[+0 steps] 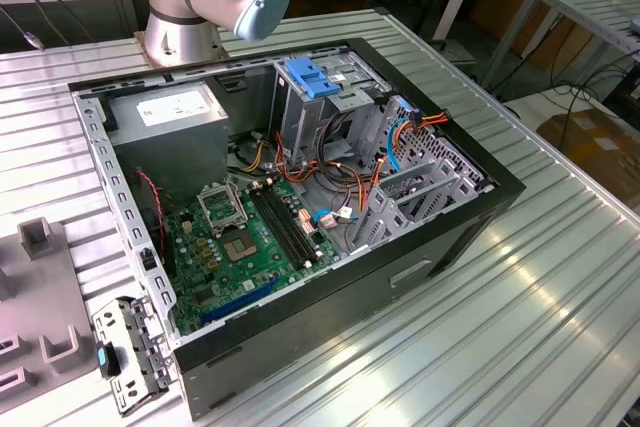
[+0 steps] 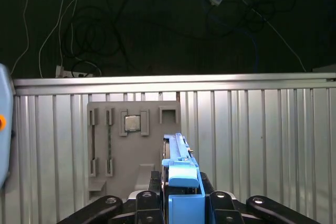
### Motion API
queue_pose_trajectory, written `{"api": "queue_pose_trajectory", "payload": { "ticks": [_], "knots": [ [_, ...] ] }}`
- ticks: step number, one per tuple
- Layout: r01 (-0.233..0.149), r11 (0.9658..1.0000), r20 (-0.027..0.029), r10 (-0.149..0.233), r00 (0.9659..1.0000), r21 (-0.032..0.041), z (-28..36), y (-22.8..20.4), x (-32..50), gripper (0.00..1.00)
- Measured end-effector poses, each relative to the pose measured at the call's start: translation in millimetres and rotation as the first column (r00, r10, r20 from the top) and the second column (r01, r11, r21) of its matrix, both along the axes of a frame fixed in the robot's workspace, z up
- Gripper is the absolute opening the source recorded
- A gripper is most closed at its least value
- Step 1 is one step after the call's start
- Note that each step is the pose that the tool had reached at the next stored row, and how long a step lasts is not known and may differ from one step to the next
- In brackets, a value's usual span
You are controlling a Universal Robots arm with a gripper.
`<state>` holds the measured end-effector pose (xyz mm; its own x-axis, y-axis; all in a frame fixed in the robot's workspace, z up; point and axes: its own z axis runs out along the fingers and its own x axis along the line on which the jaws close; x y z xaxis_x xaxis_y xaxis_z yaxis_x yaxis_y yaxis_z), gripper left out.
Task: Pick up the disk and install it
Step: 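Pick up the disk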
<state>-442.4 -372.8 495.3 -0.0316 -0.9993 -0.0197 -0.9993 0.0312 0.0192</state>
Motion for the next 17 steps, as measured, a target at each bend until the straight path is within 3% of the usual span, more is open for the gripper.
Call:
{"api": "queue_pose_trajectory", "payload": {
  "ticks": [5, 17],
  "knots": [
    [0.000, 1.0000, 0.0000, 0.000, 1.0000, 0.0000, 0.0, -0.1, 9.7, 0.37],
    [0.000, 1.0000, 0.0000, 0.000, 1.0000, 0.0000, 0.0, -0.1, 22.8, 0.37]
  ]
}}
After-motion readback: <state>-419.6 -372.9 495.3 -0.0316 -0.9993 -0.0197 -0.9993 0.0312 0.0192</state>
